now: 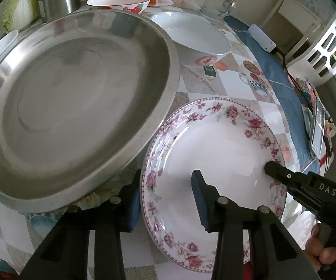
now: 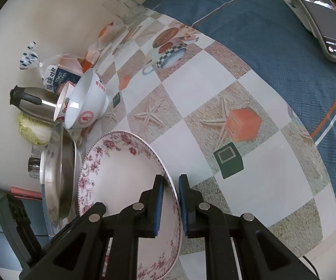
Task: Organize plates and bowls
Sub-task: 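Lift the floral plate edge with the right tool while the left tool approaches the plate, then close the left tool on the floral plate rim while the right tool holds it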
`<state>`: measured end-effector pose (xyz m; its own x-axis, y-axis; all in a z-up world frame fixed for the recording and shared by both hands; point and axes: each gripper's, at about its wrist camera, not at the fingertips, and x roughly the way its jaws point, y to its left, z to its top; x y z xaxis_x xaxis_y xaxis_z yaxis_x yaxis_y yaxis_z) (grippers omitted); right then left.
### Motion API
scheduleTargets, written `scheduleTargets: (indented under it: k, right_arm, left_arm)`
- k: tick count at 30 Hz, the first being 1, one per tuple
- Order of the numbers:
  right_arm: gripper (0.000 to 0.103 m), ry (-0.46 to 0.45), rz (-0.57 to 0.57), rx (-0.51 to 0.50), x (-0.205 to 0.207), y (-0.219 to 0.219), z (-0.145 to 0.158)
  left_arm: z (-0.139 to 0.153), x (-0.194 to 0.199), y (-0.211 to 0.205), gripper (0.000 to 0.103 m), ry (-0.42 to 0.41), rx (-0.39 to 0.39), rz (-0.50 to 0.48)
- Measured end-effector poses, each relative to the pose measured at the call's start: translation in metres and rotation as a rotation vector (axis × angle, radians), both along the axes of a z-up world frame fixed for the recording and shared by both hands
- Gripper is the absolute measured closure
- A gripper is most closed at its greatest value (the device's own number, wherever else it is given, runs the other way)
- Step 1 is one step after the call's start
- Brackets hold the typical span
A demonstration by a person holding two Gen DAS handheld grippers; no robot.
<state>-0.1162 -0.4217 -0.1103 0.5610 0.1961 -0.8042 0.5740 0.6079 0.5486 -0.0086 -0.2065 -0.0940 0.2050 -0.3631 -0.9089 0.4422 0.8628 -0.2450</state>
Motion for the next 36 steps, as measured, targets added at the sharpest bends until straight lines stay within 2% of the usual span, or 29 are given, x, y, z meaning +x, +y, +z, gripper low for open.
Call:
scheduleTargets:
  k: [4, 8, 16, 22, 36]
  right_arm:
    - [0.088, 0.009, 0.016, -0.037, 0.003, 0.004, 0.003]
    - [0.088, 0.018, 0.021, -0.07, 0.004, 0.005, 0.006]
    - [0.088, 0.02, -0.022, -0.095, -0.008, -0.006, 0.008]
    - [0.088, 0.011, -0.037, -0.101, -0.015, -0.01, 0.011]
    - [0.088, -0.105, -0.062, -0.164, -0.028, -0.01, 0.052]
  left_arm:
    - [0.001, 0.002, 0.003, 0.066, 0.006, -0.015, 0.012]
    - [0.001, 0.003, 0.003, 0.076, 0.005, -0.016, 0.007]
    - [0.003, -0.003, -0.003, 0.081, 0.023, -0.054, -0.044]
    - [0.017, -0.009, -0.008, 0.081, -0.023, -0.079, -0.084]
    - [0.054, -0.01, -0.007, 0.081, -0.115, -0.167, -0.129]
